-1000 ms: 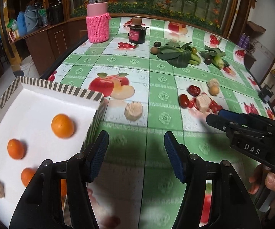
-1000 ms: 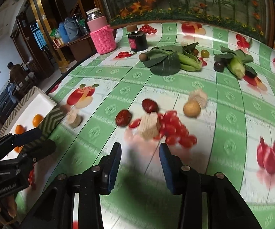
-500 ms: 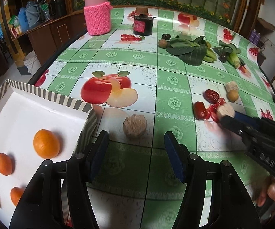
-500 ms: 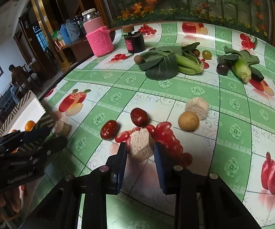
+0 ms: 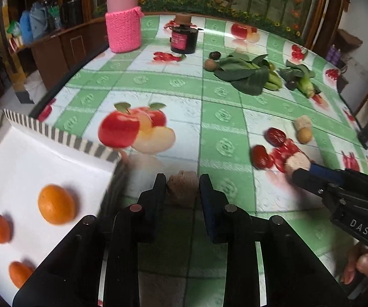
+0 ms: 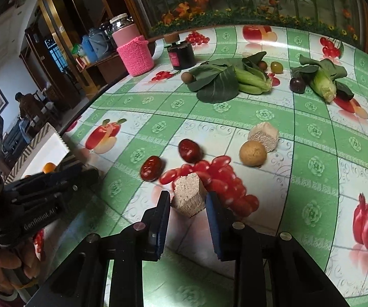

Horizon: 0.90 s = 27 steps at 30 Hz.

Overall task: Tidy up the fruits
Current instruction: 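Grasp a beige cube with the right tool while the left tool grasps a beige lumpy ball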

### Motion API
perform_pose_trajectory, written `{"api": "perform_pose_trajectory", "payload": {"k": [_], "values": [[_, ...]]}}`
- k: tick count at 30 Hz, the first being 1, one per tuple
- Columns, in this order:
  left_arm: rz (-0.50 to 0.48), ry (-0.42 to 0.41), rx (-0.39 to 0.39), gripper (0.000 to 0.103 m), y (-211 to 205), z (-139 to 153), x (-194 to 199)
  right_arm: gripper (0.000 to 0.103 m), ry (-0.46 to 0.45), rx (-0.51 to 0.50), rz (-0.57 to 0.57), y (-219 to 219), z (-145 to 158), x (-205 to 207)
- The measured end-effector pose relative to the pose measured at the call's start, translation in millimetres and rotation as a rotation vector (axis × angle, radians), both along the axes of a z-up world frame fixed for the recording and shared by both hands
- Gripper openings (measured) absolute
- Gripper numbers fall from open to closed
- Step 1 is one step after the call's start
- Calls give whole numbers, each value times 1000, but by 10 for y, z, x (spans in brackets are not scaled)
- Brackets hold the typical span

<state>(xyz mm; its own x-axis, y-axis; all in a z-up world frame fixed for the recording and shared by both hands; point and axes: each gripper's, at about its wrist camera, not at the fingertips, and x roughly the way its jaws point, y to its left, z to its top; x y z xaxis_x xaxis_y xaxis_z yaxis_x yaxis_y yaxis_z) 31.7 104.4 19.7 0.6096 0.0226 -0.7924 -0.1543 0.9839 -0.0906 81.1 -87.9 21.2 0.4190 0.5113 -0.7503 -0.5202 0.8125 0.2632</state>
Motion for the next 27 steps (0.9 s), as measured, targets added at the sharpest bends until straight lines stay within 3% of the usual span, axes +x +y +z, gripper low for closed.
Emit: {"api": "perform_pose_trajectory", "payload": {"k": [11,14,17,21,24,27], "values": [[-64,-33,-19,26,-99,119,-494,26,-39,-32,-12,-54,102,-428],[-67,-45,-16,26,-97,138,-590,26,-56,11,-35,-120,139,-479],[-71,-48,-21,26,-93,153,-645,41,-81,-35,-35,-39,168,-476],[-82,-55,-22,26,-118,182,-709,41,-69,-112,-20,114,73,-326],[-86,-62,-23,26,-109,212,-765,27,-50,-106,-2,148,-29,-263],[-76,-74,-21,26,-56,264,-820,27,-48,-117,-3,130,-18,-314]]}}
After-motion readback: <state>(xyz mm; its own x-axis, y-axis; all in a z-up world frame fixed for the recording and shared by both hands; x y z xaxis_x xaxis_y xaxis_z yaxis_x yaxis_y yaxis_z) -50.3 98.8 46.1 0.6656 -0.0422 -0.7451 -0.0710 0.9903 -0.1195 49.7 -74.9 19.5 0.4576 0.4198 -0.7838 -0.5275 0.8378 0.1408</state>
